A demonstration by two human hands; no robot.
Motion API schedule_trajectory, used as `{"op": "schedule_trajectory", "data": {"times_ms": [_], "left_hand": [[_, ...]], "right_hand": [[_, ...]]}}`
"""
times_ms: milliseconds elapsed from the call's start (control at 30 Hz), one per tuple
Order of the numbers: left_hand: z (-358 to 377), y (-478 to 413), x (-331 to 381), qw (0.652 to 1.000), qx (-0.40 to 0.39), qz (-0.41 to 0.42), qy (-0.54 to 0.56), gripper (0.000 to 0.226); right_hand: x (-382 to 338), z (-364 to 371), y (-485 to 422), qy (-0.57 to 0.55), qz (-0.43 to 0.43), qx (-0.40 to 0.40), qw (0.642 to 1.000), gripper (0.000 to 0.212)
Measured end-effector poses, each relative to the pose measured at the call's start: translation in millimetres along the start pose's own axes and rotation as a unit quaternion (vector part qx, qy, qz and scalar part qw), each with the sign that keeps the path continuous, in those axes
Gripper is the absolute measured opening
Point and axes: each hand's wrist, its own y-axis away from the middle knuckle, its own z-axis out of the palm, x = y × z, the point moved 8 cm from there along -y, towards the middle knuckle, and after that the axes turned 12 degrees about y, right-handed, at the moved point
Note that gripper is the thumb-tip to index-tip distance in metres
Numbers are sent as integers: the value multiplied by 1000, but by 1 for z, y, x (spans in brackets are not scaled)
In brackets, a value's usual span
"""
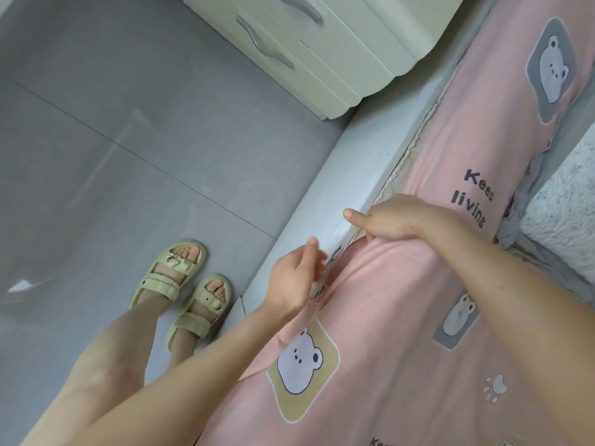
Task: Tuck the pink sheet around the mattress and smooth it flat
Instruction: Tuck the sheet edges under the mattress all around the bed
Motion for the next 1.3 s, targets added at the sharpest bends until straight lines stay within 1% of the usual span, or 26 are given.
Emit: {"op": "schedule_trajectory", "data": {"times_ms": [33,67,100,133,167,233,300,367,400,433,467,533,600,667,733,767,833,900,1000,1067,1100,1133,1167,1233,1267,1300], "left_hand": [[13,-7,4,997,-38,-4,71,52],[31,-12,8,987,-98,-28,127,51],[51,-15,9,972,-161,-61,158,52],[72,-15,3,957,-220,-97,161,56],[88,-16,-8,946,-255,-132,149,59],[98,-19,-52,934,-263,-219,102,63],[87,-9,-96,911,-257,-316,68,64],[64,10,-126,885,-267,-380,26,78],[50,18,-137,878,-274,-393,-5,81],[38,26,-144,869,-282,-406,-21,77],[28,33,-148,862,-288,-417,-15,74],[12,39,-147,852,-301,-428,11,76],[6,40,-132,852,-301,-425,50,82],[9,30,-109,870,-289,-384,108,87],[11,15,-84,910,-236,-312,142,84],[14,11,-74,922,-217,-284,151,81],[26,10,-69,930,-221,-257,144,72],[37,14,-79,922,-231,-278,140,72],[43,15,-96,904,-232,-331,141,81],[42,12,-96,902,-225,-343,137,84],[41,10,-94,906,-216,-340,130,84],[39,7,-88,915,-201,-326,130,83],[35,5,-81,928,-173,-300,140,79],[22,2,-66,956,-61,-221,184,63],[13,2,-60,963,-2,-167,211,51],[6,7,-55,966,31,-118,226,41]], "right_hand": [[2,0,2,-7,-3,5,1000,78],[4,1,4,-18,-4,10,1000,77],[8,2,7,-31,-6,16,999,76],[10,3,10,-42,-9,21,999,75],[12,4,13,-49,-14,24,998,75],[14,4,17,-47,-26,20,998,76],[11,3,16,-39,-38,15,998,77],[12,3,14,-45,-38,8,998,78],[12,4,13,-49,-37,3,998,79],[12,4,12,-56,-36,1,998,81],[12,4,11,-62,-37,3,997,83],[10,2,9,-66,-37,5,997,83],[9,2,7,-64,-32,7,997,81],[6,0,4,-53,-34,23,998,81],[2,-1,-1,-33,-34,34,998,81],[1,0,-4,-26,-28,34,999,81],[-1,-2,-8,-20,-16,36,999,82],[-9,-1,-9,12,-15,29,999,80],[-33,11,-11,105,-33,-13,994,78],[-47,23,-11,127,-30,-30,991,77],[-53,22,-8,119,-30,-5,992,74],[-55,16,-4,98,-31,47,994,70],[-55,6,2,76,-31,126,989,67],[-51,-9,25,79,-35,298,951,61],[-52,-10,37,88,-50,362,927,57],[-52,-4,43,97,-72,386,914,52]]}}
